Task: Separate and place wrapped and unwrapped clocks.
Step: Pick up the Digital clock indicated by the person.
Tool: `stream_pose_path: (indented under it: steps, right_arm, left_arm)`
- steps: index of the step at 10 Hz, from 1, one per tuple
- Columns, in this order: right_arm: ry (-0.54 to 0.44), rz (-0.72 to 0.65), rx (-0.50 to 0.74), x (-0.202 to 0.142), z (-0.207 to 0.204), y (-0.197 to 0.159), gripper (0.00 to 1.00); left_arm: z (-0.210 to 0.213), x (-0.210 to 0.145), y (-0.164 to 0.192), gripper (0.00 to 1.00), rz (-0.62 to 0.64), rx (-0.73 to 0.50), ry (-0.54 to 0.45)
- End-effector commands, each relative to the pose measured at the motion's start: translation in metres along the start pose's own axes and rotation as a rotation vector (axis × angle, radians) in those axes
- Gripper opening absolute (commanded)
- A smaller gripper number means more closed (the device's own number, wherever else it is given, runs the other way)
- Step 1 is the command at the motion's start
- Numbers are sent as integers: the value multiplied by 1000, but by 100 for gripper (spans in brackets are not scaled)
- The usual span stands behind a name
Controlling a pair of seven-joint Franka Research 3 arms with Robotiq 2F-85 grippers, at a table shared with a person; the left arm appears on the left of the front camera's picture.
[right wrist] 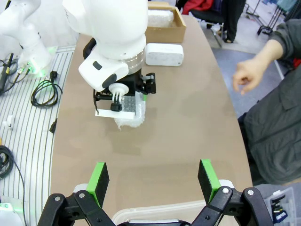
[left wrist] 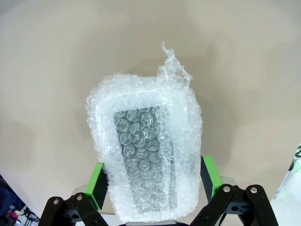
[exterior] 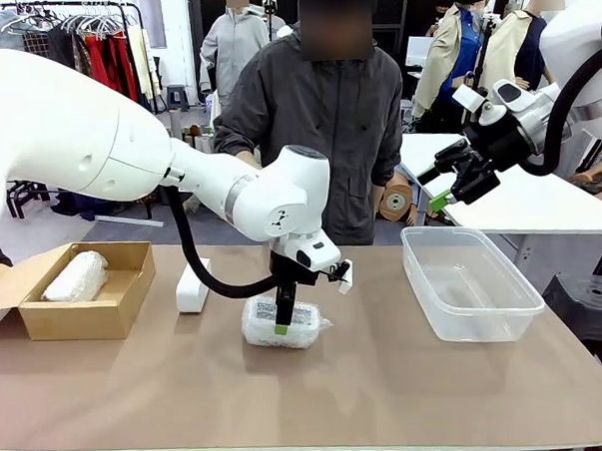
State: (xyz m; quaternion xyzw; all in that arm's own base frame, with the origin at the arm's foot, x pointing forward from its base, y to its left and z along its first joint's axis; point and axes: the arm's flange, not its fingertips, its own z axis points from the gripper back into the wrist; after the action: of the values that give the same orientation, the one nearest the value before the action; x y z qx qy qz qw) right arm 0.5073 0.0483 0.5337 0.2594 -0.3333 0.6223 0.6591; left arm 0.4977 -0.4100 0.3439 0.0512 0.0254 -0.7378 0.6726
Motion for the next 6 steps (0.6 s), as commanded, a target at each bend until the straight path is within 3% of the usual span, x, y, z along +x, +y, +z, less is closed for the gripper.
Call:
stream_pose_path:
  steps: [1, 4, 5, 6]
  right_arm:
    - [1, 6, -1, 1, 0, 1, 100]
    - [1, 6, -1, 1, 0, 1, 100]
    - [1, 6, -1, 1, 0, 1, 100]
    - [1, 6, -1, 1, 0, 1, 100]
  left_arm:
    - [-9, -10, -7, 100, 26, 20, 2]
    - [-16, -9, -5, 100, 24, 31, -5]
    - [-17, -10, -4, 95, 16, 27, -3]
    - [-18, -10, -3, 75, 25, 38, -18]
